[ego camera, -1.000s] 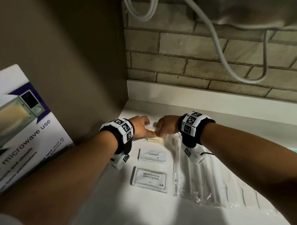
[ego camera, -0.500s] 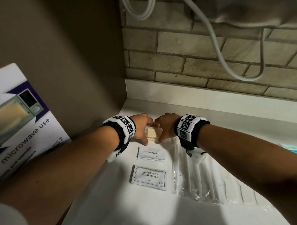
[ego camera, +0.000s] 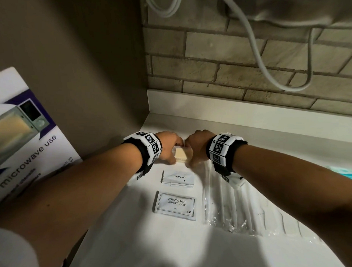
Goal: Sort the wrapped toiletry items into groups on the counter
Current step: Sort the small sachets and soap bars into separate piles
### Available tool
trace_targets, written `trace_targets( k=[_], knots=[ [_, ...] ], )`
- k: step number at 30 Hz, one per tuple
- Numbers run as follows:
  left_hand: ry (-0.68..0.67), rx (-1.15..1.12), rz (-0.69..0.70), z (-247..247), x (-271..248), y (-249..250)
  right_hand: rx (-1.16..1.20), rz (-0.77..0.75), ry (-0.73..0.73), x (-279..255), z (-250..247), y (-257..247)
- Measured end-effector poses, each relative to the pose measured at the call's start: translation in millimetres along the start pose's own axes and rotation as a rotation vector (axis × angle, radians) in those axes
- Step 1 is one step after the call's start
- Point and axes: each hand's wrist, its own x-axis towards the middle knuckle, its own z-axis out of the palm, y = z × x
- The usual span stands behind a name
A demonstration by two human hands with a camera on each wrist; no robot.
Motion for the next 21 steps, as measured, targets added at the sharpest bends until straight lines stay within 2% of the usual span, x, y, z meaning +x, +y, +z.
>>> trace_targets(
  k=[10, 21],
  knots=[
    [-0.051, -0.058, -0.071, -3, 8, -3, 0.141, -0.025, -0.01, 1, 3, 0],
    [-0.05, -0.037, -0.062, 0, 10, -4, 0.176, -0.014, 0.007, 3, 6, -2]
  ],
)
